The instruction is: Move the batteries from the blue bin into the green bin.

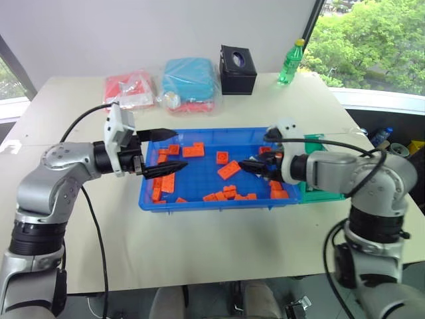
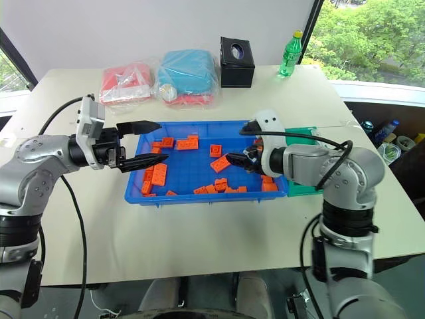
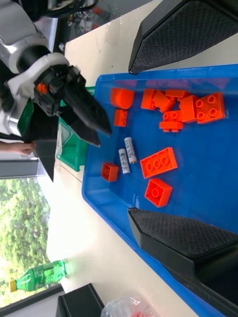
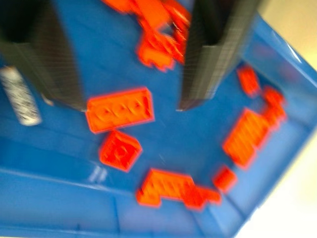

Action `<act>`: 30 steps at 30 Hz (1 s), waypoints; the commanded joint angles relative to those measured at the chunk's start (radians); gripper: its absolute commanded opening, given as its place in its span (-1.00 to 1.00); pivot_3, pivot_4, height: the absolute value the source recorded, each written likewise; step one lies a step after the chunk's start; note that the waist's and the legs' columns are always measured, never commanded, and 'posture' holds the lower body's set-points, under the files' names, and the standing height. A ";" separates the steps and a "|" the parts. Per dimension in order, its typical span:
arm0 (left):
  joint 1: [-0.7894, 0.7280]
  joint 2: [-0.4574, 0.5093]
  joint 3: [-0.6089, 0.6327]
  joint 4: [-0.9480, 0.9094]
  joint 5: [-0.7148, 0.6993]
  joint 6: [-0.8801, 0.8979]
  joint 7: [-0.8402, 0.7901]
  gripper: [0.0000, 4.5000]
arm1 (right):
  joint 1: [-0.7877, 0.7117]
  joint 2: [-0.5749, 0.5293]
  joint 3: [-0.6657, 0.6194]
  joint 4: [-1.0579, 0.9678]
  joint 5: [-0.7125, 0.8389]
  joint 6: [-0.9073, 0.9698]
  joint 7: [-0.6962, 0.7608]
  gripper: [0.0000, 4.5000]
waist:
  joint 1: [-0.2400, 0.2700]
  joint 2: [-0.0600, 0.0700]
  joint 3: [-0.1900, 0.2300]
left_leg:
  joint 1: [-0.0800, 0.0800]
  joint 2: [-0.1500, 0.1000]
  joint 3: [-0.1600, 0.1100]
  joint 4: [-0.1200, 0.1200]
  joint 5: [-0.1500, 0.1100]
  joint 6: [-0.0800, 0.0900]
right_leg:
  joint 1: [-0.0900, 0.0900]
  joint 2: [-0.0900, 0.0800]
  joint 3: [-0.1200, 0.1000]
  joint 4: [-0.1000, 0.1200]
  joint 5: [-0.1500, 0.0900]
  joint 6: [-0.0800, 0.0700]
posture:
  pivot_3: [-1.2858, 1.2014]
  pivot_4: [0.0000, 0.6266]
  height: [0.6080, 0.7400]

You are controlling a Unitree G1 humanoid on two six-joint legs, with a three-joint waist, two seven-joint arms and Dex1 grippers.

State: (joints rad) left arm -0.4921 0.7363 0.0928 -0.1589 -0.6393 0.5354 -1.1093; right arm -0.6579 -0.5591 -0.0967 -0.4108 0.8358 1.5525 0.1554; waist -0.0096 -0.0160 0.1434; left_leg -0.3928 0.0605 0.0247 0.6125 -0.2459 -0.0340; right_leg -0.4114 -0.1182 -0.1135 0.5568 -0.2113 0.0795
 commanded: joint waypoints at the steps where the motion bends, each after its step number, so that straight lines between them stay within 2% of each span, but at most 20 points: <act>1: -0.035 -0.002 0.000 0.001 0.006 -0.023 -0.013 1.00 | 0.022 -0.095 0.087 -0.028 -0.061 -0.116 0.100 0.92 | 0.000 -0.001 0.000 | 0.000 0.000 0.000 0.000 0.000 0.000 | 0.000 0.000 0.000 0.000 0.000 0.000 | 0.03 -0.52 0.89; 8: -0.065 -0.017 -0.016 0.020 0.015 -0.024 -0.030 1.00 | 0.063 -0.117 0.192 0.085 -0.183 -0.252 0.177 0.92 | -0.001 -0.002 0.000 | -0.001 0.001 0.002 0.000 0.000 0.000 | 0.000 0.000 0.000 -0.005 0.000 0.000 | 0.03 -0.52 0.89; 21: -0.071 -0.010 -0.007 -0.010 0.002 -0.004 -0.033 1.00 | 0.005 -0.004 0.258 0.395 -0.342 -0.392 0.265 0.92 | 0.003 -0.004 -0.001 | -0.001 0.001 0.003 0.000 0.000 0.000 | 0.001 0.000 0.000 -0.005 0.000 0.000 | 0.03 -0.52 0.89; 24: -0.061 -0.008 -0.001 -0.021 -0.001 -0.001 -0.027 1.00 | 0.009 0.010 0.264 0.409 -0.365 -0.413 0.279 0.52 | 0.004 -0.004 -0.001 | -0.001 0.000 0.003 0.001 0.000 0.000 | 0.001 0.000 0.000 -0.005 0.000 0.000 | 0.03 -0.52 0.89; 30: -0.063 -0.008 0.004 -0.023 -0.003 0.003 -0.019 1.00 | 0.022 0.032 0.251 0.345 -0.366 -0.383 0.291 -0.88 | 0.005 -0.004 -0.001 | -0.001 0.000 0.003 0.001 0.000 0.000 | 0.001 0.000 0.000 -0.002 0.000 0.000 | 0.03 -0.52 0.89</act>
State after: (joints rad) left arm -0.5466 0.7182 0.0645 -0.1575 -0.6233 0.5405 -1.1297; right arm -0.6286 -0.5276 0.1831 -0.0164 0.4744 1.1621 0.4461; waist -0.0045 -0.0202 0.1422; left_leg -0.3938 0.0609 0.0272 0.6136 -0.2457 -0.0335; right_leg -0.4104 -0.1183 -0.1137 0.5549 -0.2109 0.0793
